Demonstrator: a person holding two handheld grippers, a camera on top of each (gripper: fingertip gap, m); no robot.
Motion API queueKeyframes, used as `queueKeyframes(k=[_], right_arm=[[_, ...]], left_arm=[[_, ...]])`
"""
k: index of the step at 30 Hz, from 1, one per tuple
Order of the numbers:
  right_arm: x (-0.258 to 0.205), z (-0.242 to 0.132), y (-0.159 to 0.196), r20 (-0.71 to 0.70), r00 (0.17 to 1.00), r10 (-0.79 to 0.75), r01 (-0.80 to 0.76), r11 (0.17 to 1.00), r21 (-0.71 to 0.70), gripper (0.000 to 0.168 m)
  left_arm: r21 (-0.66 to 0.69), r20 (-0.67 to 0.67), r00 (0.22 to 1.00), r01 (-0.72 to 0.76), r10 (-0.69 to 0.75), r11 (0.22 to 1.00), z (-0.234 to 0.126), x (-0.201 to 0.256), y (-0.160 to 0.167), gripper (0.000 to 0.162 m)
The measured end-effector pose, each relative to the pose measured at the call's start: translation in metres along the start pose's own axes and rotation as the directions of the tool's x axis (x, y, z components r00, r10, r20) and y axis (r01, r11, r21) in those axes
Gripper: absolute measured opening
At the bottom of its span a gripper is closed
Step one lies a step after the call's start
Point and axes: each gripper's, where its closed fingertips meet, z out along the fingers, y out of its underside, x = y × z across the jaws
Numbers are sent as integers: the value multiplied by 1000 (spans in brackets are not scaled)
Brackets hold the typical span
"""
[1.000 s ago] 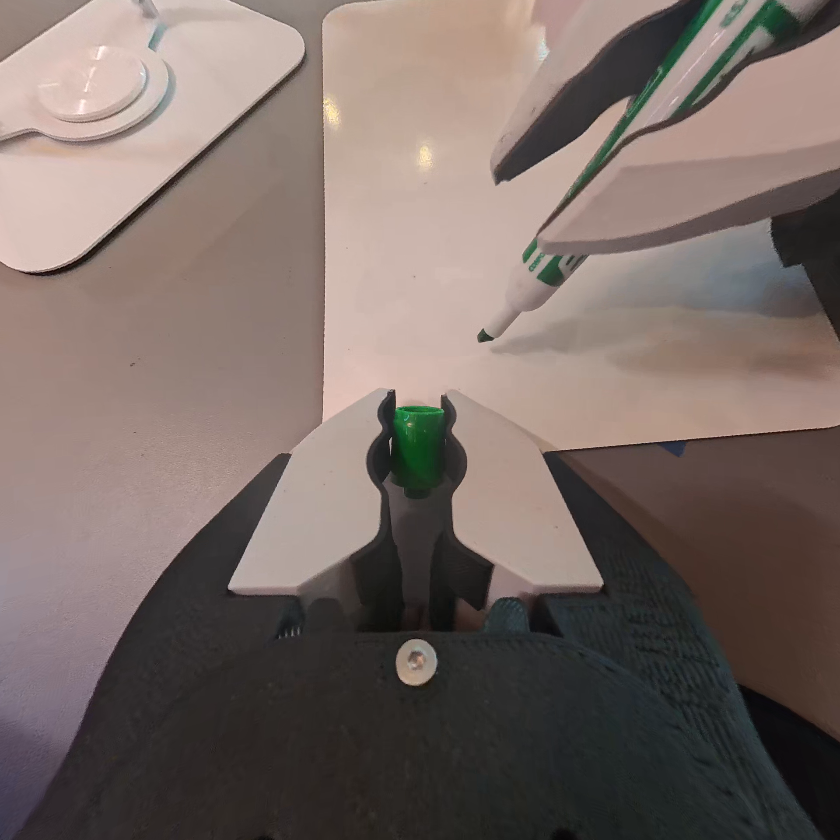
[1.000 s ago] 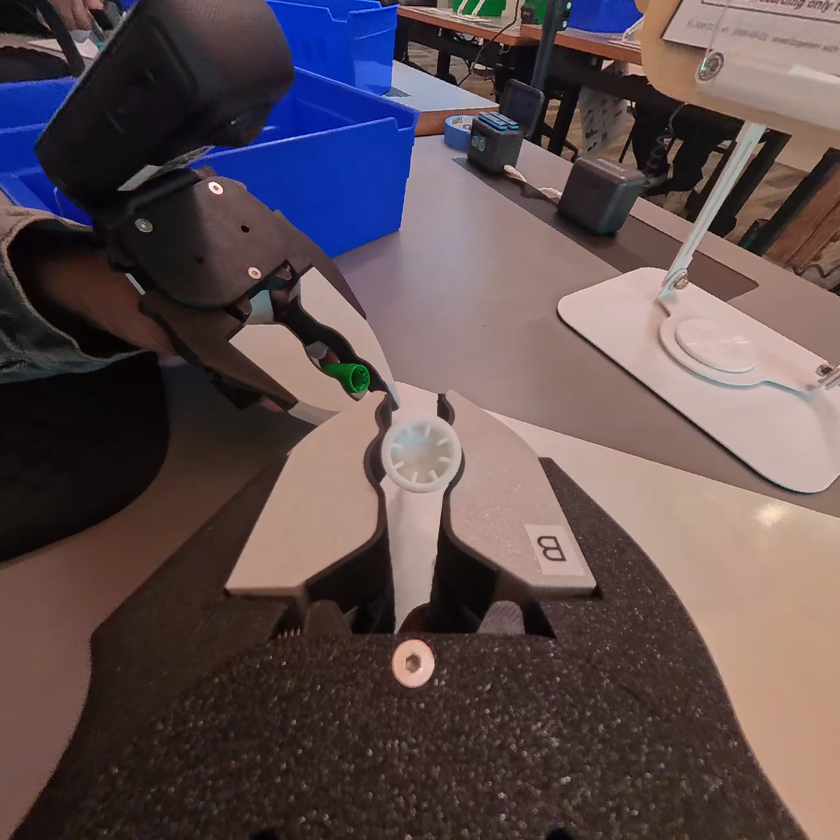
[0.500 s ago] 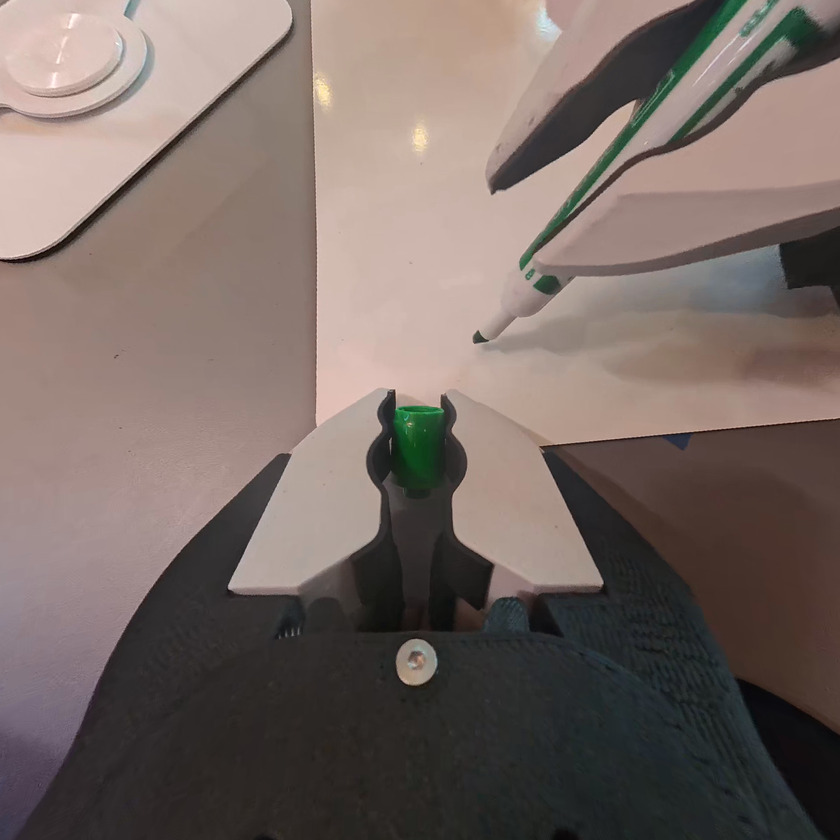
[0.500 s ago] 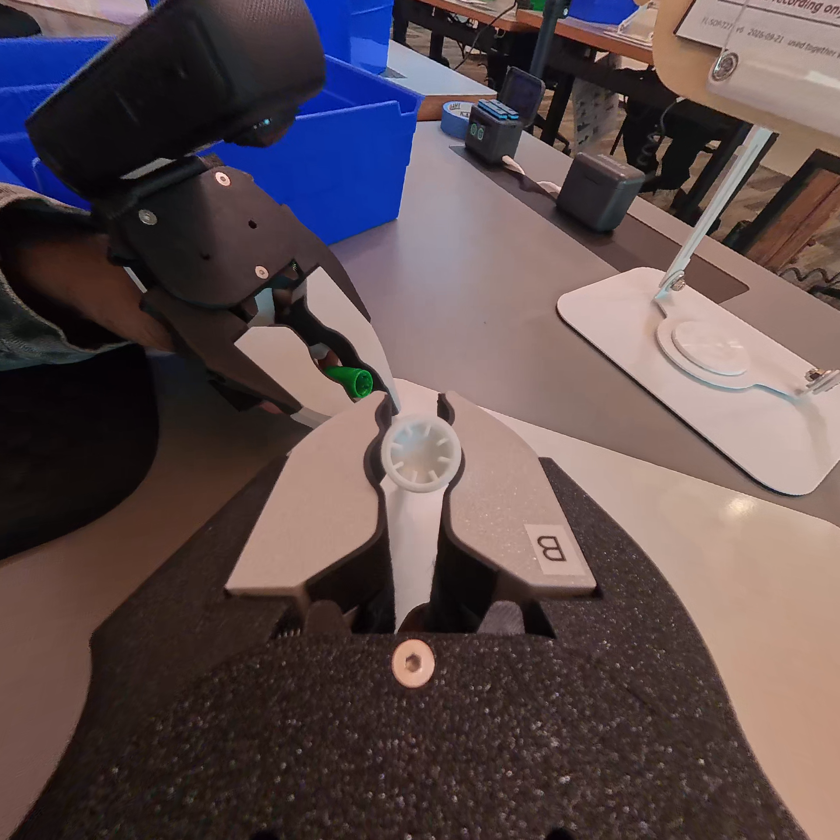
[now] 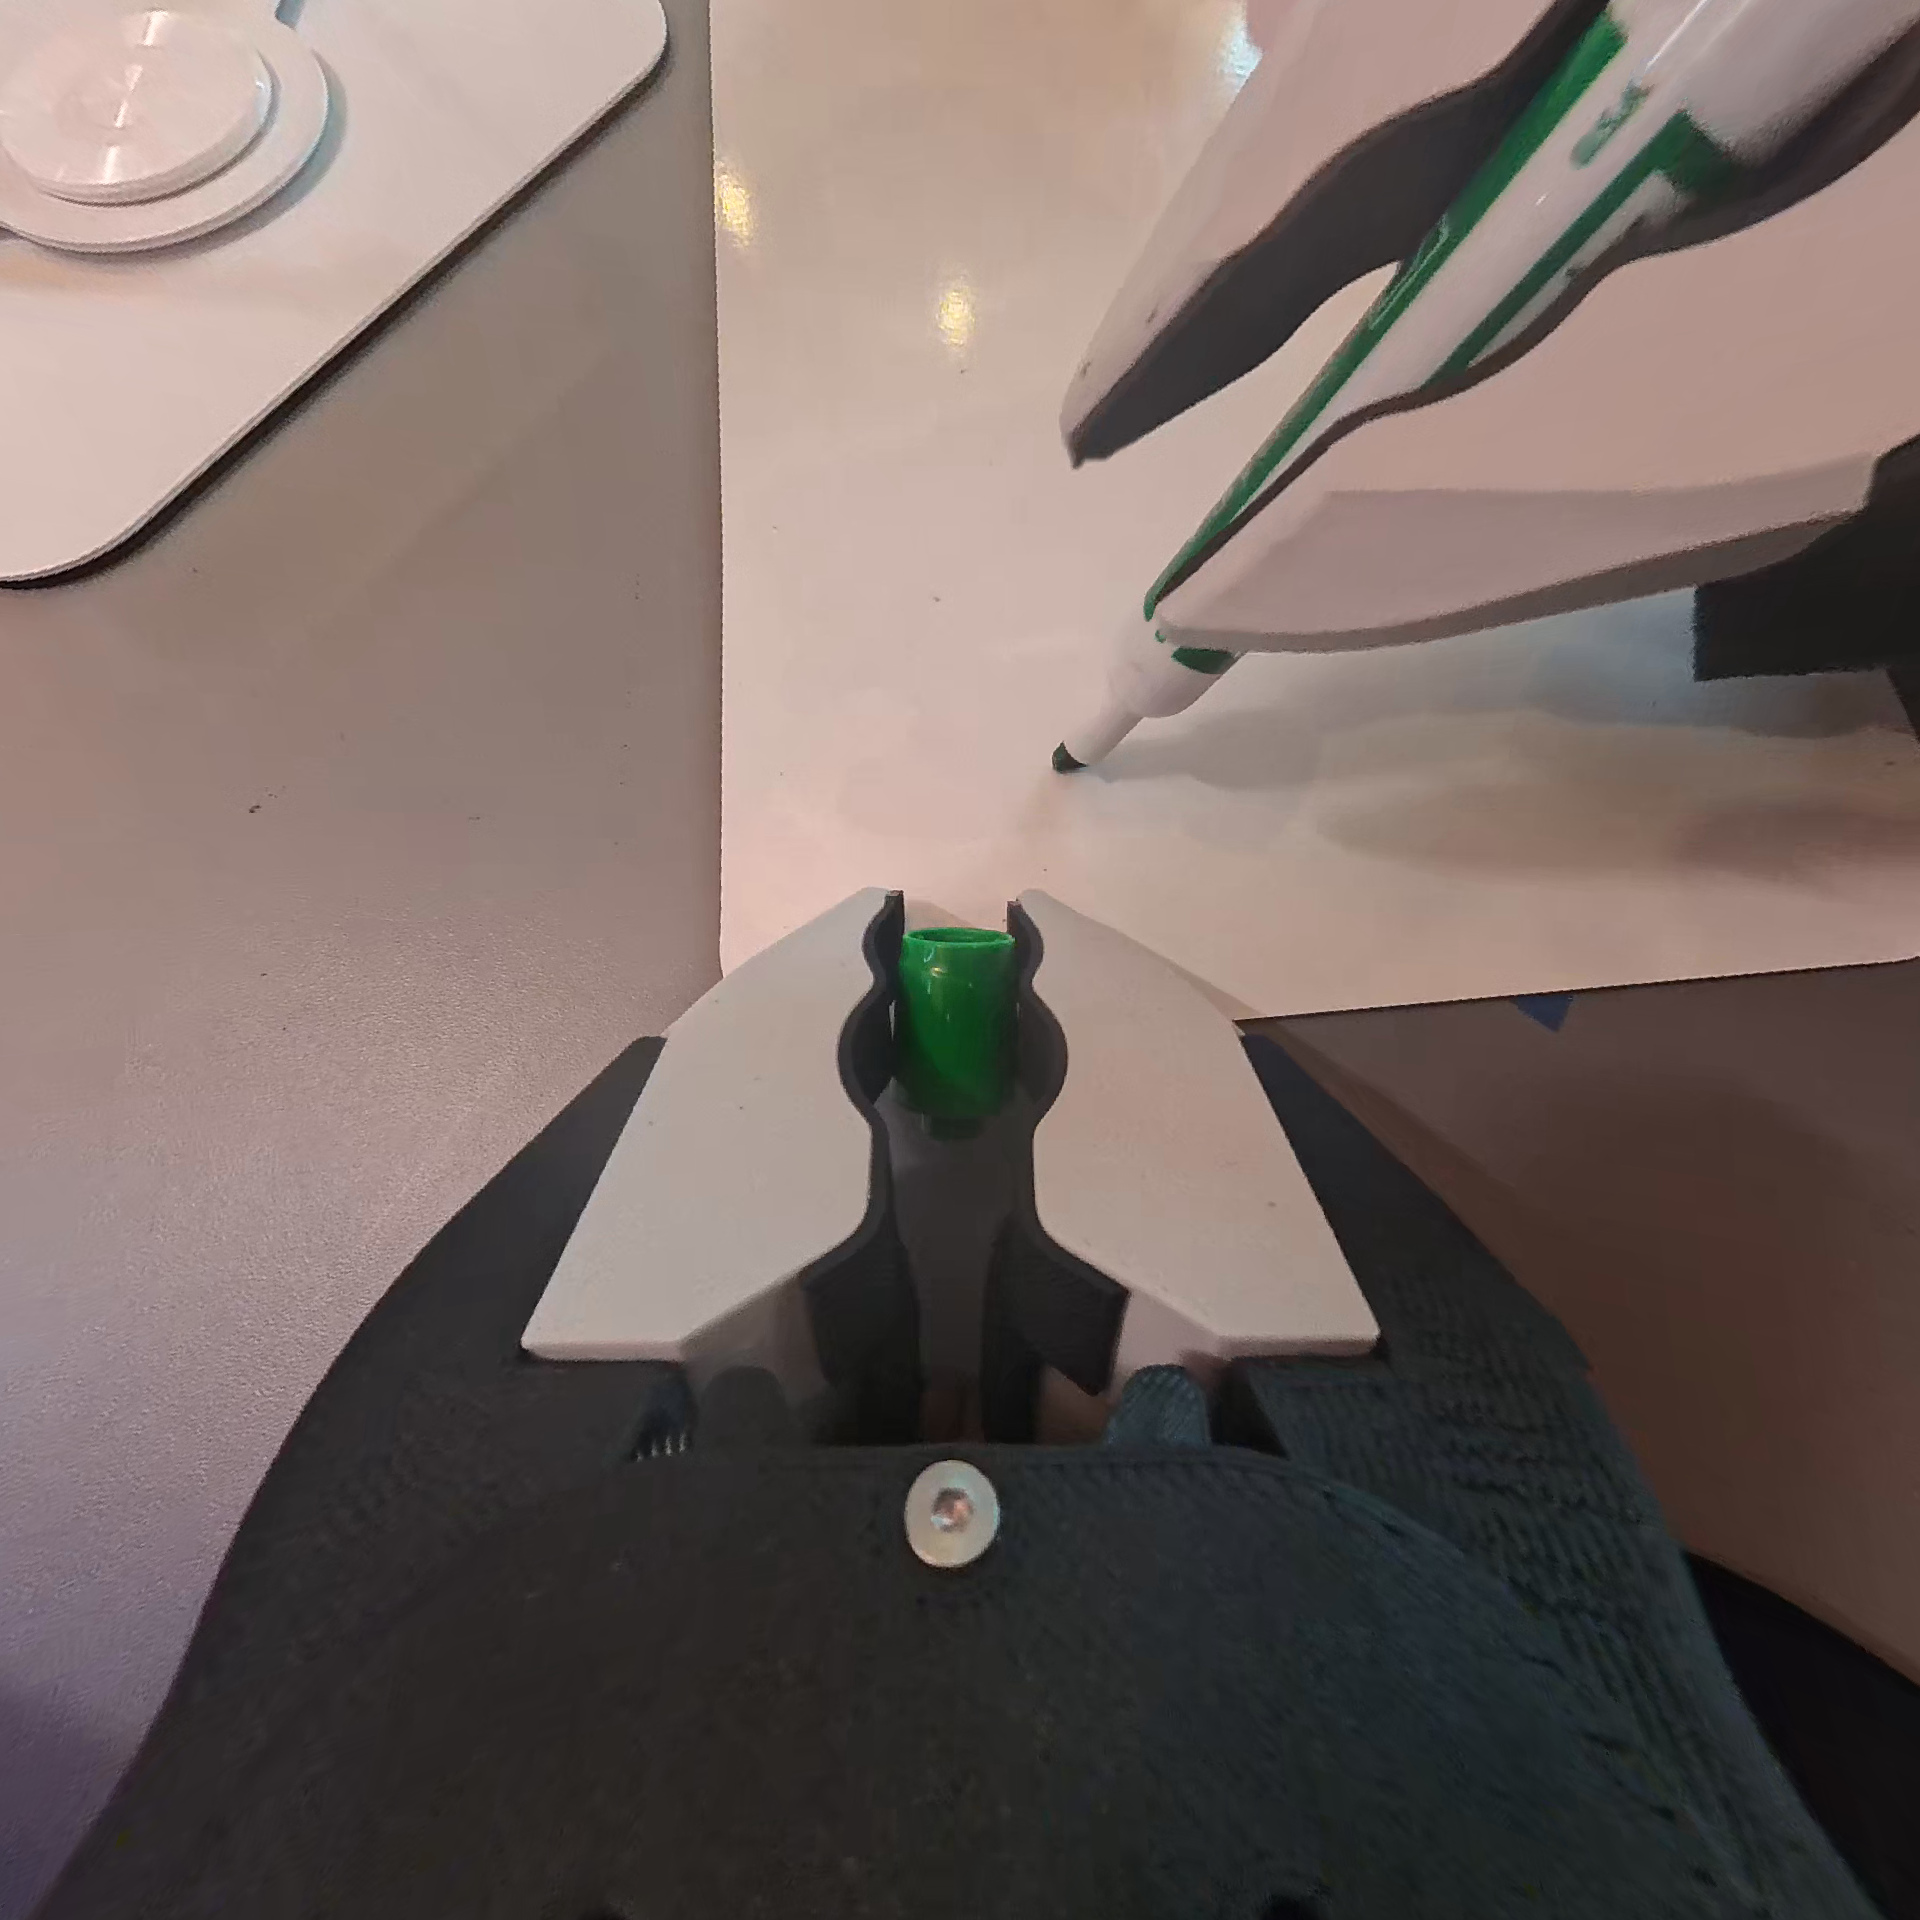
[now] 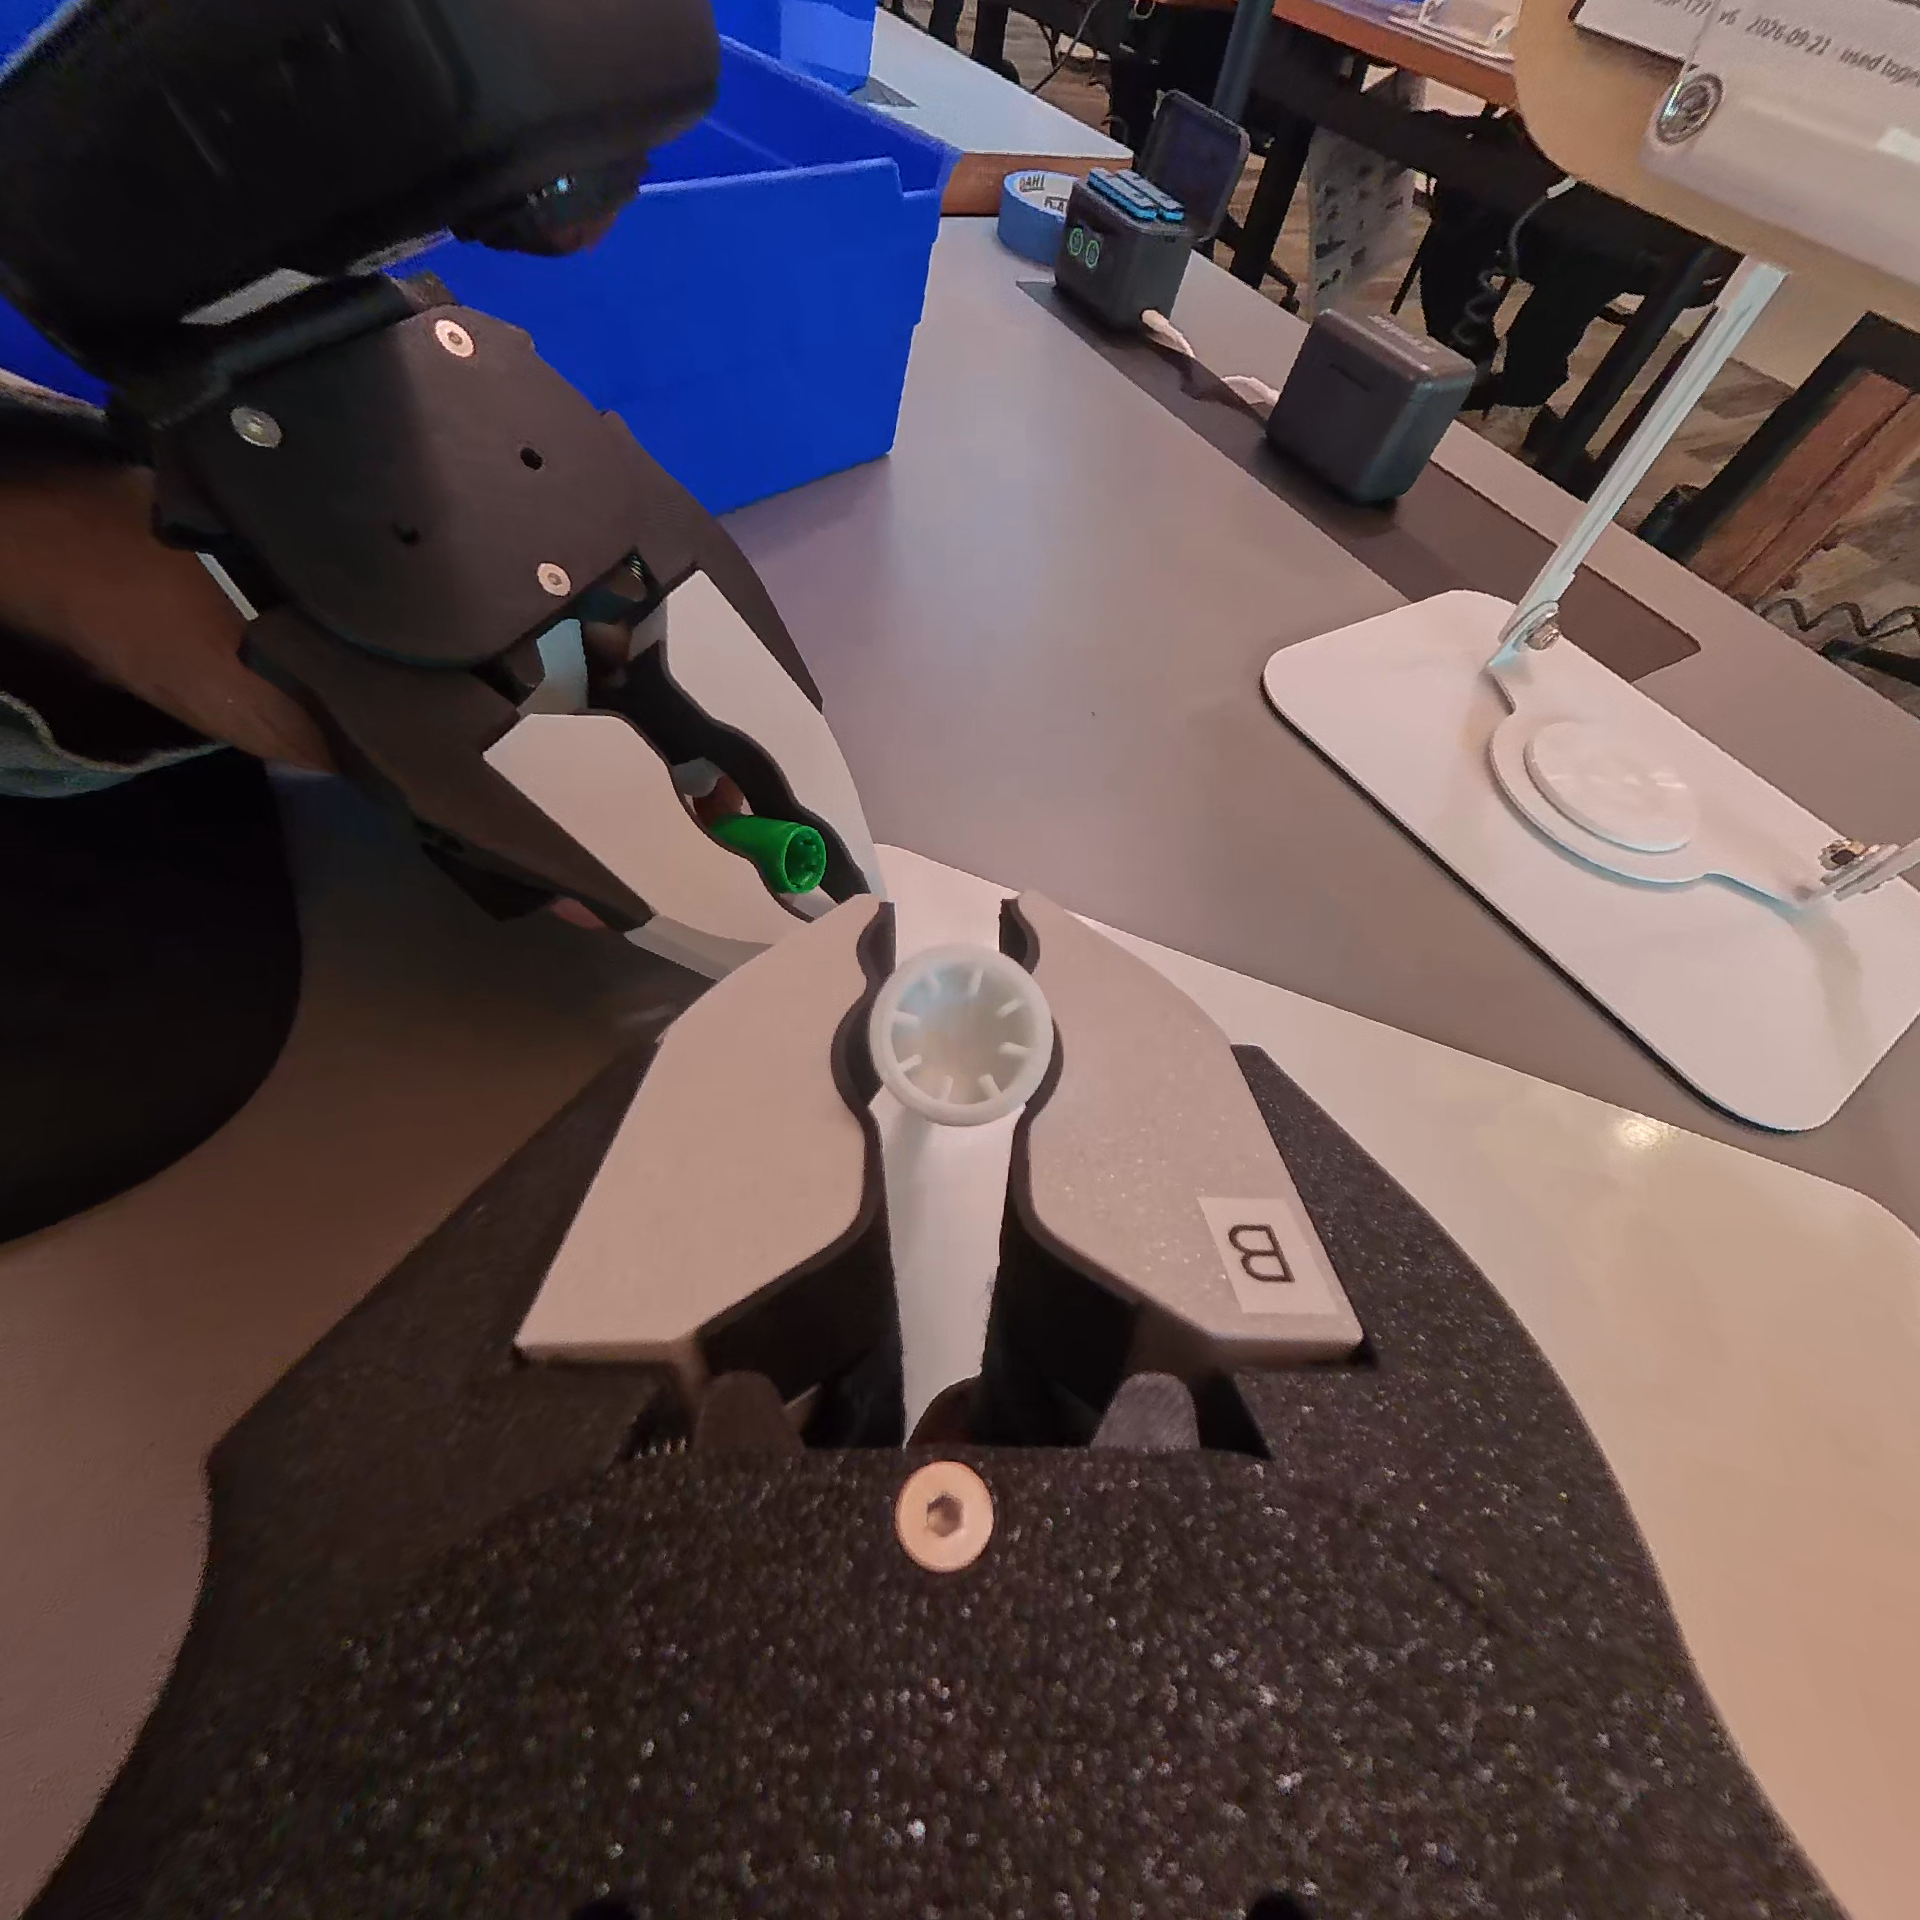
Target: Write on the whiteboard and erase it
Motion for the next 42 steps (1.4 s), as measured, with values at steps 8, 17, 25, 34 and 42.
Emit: queueKeyframes(k=[8, 17, 25, 34, 42], right_arm=[[-19, 6, -3, 71, 997, -16, 17, 1000, -7, 20], [-12, -14, 8, 40, 999, -26, 29, 997, -77, 20], [-31, -26, 10, 102, 995, -11, 26, 990, -139, 20], [14, -7, 1, 37, 999, 6, -1, 992, -129, 20], [19, 0, 8, 49, 999, 17, -8, 984, -178, 20]], left_arm=[[0, -4, 1000, 4, -4, 1000, 1, -1, 0, 19], [0, -7, 1000, 5, -5, 1000, 1, -1, 0, 19], [1, -10, 1000, -1, 1, 1000, 1, 0, 0, 19], [1, -14, 1000, -1, 1, 1000, 1, 0, 0, 20], [1, -17, 1000, 0, 0, 1000, 1, 1, 0, 20]])
